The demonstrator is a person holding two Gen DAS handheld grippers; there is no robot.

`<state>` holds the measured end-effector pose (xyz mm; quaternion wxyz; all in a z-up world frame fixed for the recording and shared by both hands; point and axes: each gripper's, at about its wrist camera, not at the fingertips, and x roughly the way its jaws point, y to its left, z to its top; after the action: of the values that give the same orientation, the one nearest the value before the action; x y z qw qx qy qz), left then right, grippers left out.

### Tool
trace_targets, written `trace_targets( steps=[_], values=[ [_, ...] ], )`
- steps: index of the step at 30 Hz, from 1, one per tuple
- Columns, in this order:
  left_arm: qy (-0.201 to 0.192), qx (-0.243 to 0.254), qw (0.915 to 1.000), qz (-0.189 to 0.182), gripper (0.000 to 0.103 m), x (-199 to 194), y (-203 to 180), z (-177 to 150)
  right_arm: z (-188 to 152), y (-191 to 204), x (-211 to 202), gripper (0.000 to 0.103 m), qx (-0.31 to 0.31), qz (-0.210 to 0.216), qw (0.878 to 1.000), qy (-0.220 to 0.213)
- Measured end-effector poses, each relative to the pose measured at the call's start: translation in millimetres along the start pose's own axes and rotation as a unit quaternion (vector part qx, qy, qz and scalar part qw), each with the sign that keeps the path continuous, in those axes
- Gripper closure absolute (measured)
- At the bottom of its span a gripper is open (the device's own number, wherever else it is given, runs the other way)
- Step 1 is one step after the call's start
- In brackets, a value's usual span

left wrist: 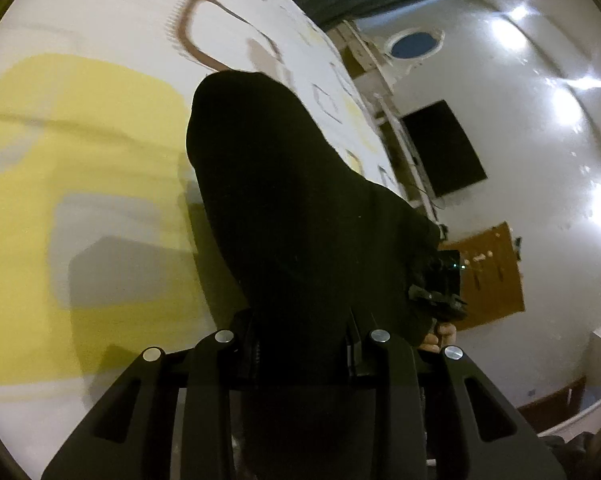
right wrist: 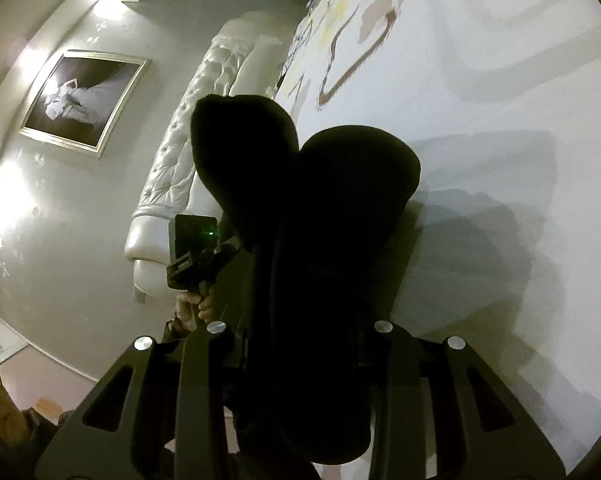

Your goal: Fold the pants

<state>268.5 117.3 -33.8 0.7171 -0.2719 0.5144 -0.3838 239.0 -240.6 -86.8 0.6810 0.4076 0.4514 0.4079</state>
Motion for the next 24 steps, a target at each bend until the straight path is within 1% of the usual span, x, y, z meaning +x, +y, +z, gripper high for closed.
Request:
trace_targets(
  steps=[2,4,7,12,15,19,24],
  values=[
    [-0.002,-0.009,1.0000,0.002,0.074,-6.8,11.8,0.5,1.5,-5.0,10.2,0.071,0.009,0.002,1.000,0.001],
    [-0.003,-0.015,0.9999,0.000,0.074,-7.9,19.4,-2.1,0.7,-11.3,16.4,0.071,0.022,-0.006,1.000,-0.001],
    [-0.007,-0.023,0.9997,-0.012,0.073,-3.8,28.6,-4.7,-1.6,-18.9,18.6,0.071,0.036,-0.006,0.999,-0.004],
    [-0.013,-0.044,0.9985,-0.029,0.071,2.8,42.8,-6.9,-1.0,-20.6,21.5,0.071,0.040,-0.005,0.999,-0.006],
    [-0.017,-0.049,0.9979,-0.038,0.070,-0.4,48.6,-9.1,-1.3,-20.1,20.8,0.071,0.042,-0.006,0.999,-0.008],
    [-0.019,-0.050,0.9979,-0.036,0.067,-3.4,47.2,-9.7,-4.2,-24.4,11.9,0.071,0.053,-0.003,0.998,-0.018],
    [-0.029,-0.050,0.9979,-0.028,0.064,-12.1,48.5,-10.9,-9.9,-28.6,-5.4,0.072,0.063,-0.011,0.997,-0.036]
  ],
)
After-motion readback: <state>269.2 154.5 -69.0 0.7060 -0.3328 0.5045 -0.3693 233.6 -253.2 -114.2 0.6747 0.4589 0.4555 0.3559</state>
